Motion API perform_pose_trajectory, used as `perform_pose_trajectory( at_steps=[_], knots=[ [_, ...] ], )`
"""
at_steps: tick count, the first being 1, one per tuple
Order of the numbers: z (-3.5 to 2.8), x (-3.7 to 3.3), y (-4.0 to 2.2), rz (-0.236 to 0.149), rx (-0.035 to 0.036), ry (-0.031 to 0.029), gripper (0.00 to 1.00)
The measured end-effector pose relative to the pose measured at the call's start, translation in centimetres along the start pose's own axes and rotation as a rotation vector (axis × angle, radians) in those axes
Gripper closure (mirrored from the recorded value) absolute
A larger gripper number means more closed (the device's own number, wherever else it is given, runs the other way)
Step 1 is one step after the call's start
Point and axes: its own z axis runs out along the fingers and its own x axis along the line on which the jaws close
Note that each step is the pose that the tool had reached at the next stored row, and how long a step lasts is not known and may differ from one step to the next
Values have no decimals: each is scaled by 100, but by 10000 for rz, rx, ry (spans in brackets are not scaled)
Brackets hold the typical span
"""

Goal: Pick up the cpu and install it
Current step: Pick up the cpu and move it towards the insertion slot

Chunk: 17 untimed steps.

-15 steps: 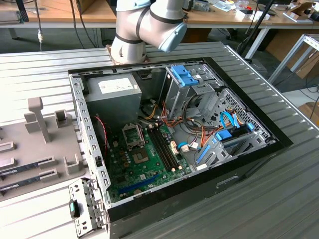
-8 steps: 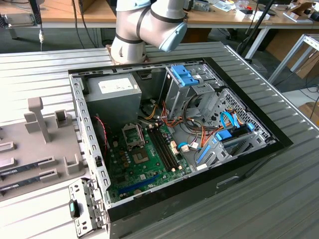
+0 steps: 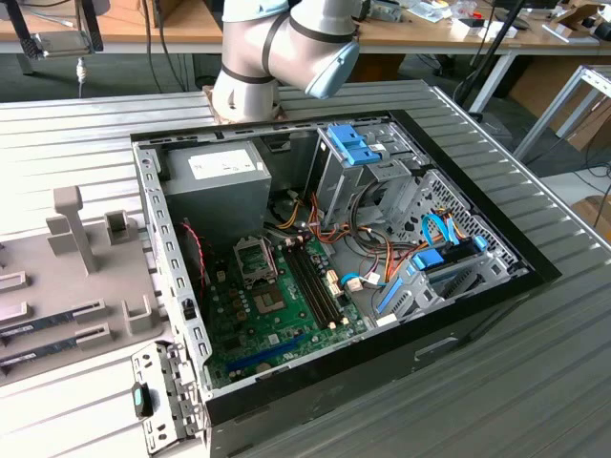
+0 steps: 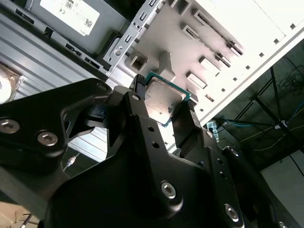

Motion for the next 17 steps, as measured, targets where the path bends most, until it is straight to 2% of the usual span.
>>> perform_pose_trajectory(
  at_steps=[8, 17],
  knots=[
    [23, -83, -11, 0, 1, 1, 53],
    [59, -205, -27, 0, 1, 1, 53]
  ],
)
